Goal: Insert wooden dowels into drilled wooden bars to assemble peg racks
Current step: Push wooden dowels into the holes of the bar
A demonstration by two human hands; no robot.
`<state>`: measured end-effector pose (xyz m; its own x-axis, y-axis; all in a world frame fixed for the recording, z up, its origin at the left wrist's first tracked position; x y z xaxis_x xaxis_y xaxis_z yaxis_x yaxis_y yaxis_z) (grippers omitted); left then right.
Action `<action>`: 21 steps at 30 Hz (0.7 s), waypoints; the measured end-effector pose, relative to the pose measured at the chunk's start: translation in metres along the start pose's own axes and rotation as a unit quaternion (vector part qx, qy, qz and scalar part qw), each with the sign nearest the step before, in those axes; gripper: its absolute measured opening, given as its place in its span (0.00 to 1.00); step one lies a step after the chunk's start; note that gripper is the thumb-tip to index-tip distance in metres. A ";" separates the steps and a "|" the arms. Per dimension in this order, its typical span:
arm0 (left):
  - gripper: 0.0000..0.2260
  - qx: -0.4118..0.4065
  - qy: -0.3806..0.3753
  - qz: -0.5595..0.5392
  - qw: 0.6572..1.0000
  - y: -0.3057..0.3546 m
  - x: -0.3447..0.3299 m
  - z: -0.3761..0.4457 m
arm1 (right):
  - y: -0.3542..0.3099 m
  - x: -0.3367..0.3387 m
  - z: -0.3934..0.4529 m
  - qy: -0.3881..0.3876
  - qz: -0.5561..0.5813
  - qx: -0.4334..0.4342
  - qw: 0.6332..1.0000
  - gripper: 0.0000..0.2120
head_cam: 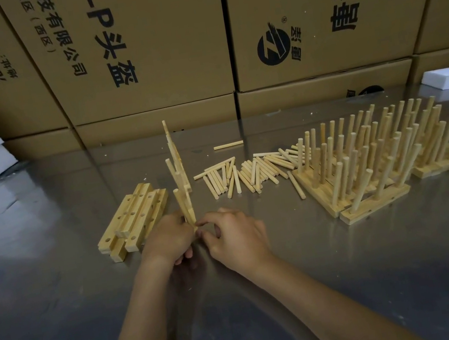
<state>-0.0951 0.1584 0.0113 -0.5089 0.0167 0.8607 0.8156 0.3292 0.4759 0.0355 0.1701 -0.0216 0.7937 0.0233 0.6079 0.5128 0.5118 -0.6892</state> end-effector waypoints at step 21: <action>0.12 0.005 0.276 0.044 0.960 0.005 -0.008 0.007 | 0.012 -0.031 0.080 0.012 -0.130 -0.029 0.991 0.24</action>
<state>-0.0887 0.1661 0.0052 -0.2116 -0.4570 0.8640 0.8449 0.3589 0.3967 -0.0093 0.2438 -0.0173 0.6395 -0.1233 0.7589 0.7185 0.4470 -0.5328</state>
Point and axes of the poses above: each hand's wrist, its own z-axis towards the middle knuckle, its own x-axis out of the back of the hand, y = z × x, the point moved 2 cm from there along z, towards the middle knuckle, and after that the axes turned 13 degrees about z, right-handed, at the moved point
